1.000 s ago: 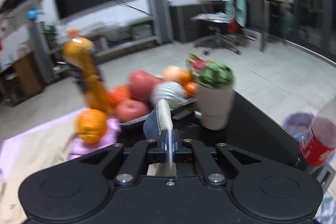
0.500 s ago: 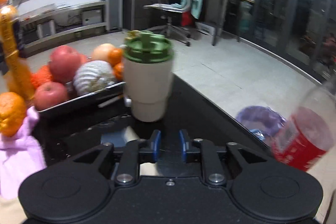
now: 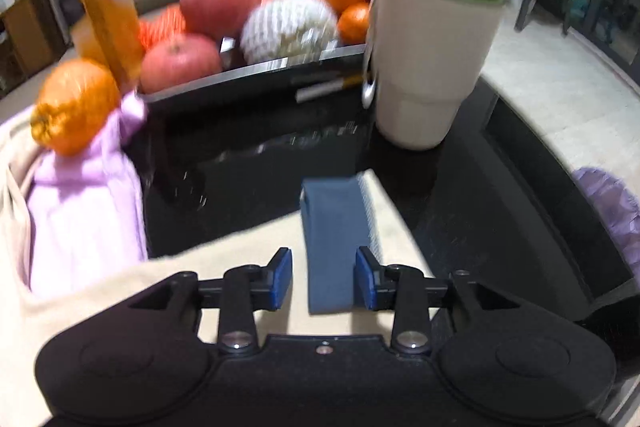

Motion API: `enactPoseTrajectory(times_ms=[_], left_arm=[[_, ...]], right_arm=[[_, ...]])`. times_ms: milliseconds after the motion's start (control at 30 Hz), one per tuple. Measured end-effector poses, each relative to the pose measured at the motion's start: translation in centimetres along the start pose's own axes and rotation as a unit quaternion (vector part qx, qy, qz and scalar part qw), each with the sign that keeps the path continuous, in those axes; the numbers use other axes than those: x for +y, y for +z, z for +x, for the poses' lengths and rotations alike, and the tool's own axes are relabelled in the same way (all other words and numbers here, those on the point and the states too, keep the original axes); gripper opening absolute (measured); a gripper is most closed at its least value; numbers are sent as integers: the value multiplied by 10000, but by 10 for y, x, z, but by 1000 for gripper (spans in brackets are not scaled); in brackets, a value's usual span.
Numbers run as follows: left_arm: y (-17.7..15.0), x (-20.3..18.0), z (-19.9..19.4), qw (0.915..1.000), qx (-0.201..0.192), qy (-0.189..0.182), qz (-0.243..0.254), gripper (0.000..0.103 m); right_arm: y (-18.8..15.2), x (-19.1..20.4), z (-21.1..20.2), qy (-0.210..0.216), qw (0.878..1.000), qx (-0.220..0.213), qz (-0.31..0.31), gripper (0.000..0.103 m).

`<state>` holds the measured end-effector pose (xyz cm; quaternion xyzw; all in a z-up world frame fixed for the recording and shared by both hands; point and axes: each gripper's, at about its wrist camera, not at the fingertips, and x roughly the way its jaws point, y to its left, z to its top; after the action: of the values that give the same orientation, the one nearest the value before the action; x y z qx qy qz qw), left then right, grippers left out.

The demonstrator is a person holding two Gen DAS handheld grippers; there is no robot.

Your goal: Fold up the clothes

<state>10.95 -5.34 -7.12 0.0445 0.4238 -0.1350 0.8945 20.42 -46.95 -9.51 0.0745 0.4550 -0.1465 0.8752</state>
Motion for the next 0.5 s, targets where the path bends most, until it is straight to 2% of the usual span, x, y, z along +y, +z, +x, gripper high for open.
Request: enactPoseTrajectory(times_ms=[67,133,233,267,300,333,367,400,500], left_arm=[[0,0,2,10000,17,23,0,43],[0,-1,3,9999,-2,79,72,43],[-1,-6,2,9996,-52,127,229,43],[-1,-7,2,9995,-71,133,290,43],[-1,-9,2,9993,-83,134,346,43],[-1,-11,1,9991,-96,135,402,43],[-1,-12,1,9989,-101,126,439,43],[-2,-13,0,9989,-104,90,448,43],[-1,-15,-3,9990,-125,-15,427,43]], right_arm=[[-2,1,3,-193,9997,-18,-127,32],[2,-4,1,-598,9980,-178,-58,7],[8,-11,-1,-1204,9918,-417,45,7],[12,-19,-3,-1595,9855,-545,201,9],[16,-30,-6,-2054,9754,-670,445,24],[19,-41,-10,-2328,9669,-767,711,42],[19,-53,-15,-2506,9593,-858,984,45],[18,-58,-19,-2457,9584,-872,1163,44],[10,-63,-32,-1878,9674,-765,1516,44]])
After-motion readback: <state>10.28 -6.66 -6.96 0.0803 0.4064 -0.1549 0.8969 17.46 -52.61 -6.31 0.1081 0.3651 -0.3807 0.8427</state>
